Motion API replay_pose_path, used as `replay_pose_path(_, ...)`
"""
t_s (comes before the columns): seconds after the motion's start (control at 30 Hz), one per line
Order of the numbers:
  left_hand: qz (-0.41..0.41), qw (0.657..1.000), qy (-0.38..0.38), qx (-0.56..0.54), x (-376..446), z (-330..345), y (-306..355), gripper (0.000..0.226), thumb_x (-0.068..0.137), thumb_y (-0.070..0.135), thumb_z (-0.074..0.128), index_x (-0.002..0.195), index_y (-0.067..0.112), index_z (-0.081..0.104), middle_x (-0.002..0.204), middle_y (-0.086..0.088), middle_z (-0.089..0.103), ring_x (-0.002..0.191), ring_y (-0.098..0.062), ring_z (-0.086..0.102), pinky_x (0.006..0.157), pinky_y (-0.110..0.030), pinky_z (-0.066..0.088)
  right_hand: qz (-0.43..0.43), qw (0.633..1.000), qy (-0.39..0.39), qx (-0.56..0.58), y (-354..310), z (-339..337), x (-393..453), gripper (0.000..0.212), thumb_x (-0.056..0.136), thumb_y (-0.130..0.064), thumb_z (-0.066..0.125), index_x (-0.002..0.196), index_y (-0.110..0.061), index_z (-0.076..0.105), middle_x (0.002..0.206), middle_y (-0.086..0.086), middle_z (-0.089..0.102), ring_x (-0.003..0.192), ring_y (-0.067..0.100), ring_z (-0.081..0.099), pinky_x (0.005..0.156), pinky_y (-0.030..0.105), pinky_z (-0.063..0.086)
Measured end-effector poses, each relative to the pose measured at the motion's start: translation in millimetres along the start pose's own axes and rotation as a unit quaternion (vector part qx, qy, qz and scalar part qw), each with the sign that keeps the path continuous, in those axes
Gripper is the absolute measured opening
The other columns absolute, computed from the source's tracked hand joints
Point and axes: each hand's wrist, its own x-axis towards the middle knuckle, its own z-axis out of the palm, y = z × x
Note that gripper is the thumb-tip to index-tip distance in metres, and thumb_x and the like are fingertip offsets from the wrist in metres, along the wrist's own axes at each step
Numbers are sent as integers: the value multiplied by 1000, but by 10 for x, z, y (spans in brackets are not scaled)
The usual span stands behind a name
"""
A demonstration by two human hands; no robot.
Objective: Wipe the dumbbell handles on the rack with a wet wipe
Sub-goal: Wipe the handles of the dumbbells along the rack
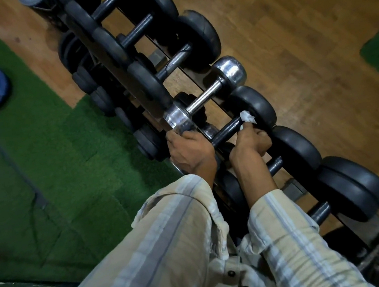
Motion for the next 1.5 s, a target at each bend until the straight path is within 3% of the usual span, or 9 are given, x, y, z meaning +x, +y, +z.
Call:
replay_pose_path(0.2, 3, 1000, 3, 2, 6, 5, -17, 28, 84, 18, 45, 103, 6, 61, 98, -20, 68, 87, -41, 63, 72, -45, 47, 83, 996, -19, -27, -32, -12, 78, 19, 88, -28, 68, 79, -14, 57, 80, 2, 67, 64, 17, 54, 75, 35, 51)
replay_pose_path(0.33, 7, 1000, 0, 0, 18, 15, -3, 30, 83, 19, 43, 103, 6, 62, 97, -20, 68, 87, -41, 63, 73, -46, 49, 161, 978, -122, 50, -44, -17, 214, 23, 90, -5, 62, 111, -5, 69, 103, 8, 74, 69, 16, 61, 56, 25, 52)
replay_pose_path(0.47, 9, 1000, 2, 2, 7, 20, -20, 31, 83, 20, 42, 102, 6, 61, 96, -20, 68, 85, -42, 63, 72, -45, 48, 248, 917, -259, 174, -22, -175, 322, 52, 70, 3, 48, 119, -7, 63, 129, 17, 69, 112, 25, 69, 106, 35, 48)
replay_pose_path(0.6, 9, 1000, -2, 4, 7, 24, -12, 27, 85, 19, 44, 101, 6, 60, 96, -18, 68, 85, -40, 63, 72, -43, 48, 244, 871, -355, 235, 57, -242, 351, 37, 66, 1, 57, 99, -15, 58, 126, 12, 67, 117, 26, 69, 109, 43, 42)
replay_pose_path(0.8, -3, 1000, -8, 16, 21, 27, -12, 23, 88, 18, 47, 104, 9, 61, 101, -14, 69, 90, -38, 63, 76, -43, 49, 235, 863, -393, 213, 43, -197, 317, 20, 86, -11, 58, 100, -9, 71, 103, 8, 73, 112, 25, 67, 94, 42, 54)
replay_pose_path(1.0, -1, 1000, -4, 19, 28, 33, -14, 24, 87, 18, 47, 103, 8, 61, 101, -16, 69, 89, -40, 63, 73, -42, 46, 248, 843, -406, 249, 113, -219, 314, 53, 92, -20, 50, 142, -3, 57, 120, 11, 72, 115, 31, 68, 106, 42, 50)
replay_pose_path(1.2, 2, 1000, 2, 16, 23, 37, -18, 29, 84, 21, 43, 103, 6, 60, 100, -17, 68, 88, -41, 62, 73, -43, 46, 297, 801, -368, 368, 207, -181, 390, 47, 93, -30, 42, 121, -3, 69, 139, 20, 62, 123, 41, 61, 93, 56, 54)
replay_pose_path(1.33, 3, 1000, 2, 15, 21, 39, -8, 29, 84, 21, 43, 103, 6, 60, 100, -17, 68, 89, -41, 63, 73, -43, 47, 297, 822, -345, 342, 214, -165, 409, 47, 92, -24, 38, 122, -3, 67, 133, 21, 65, 107, 35, 71, 79, 52, 59)
replay_pose_path(1.5, -3, 1000, -1, 16, 34, 45, -19, 28, 85, 20, 44, 104, 7, 61, 101, -16, 69, 90, -40, 63, 75, -43, 48, 281, 863, -345, 237, 207, -169, 362, 35, 95, -19, 38, 110, -2, 65, 105, 21, 75, 89, 32, 77, 98, 48, 48)
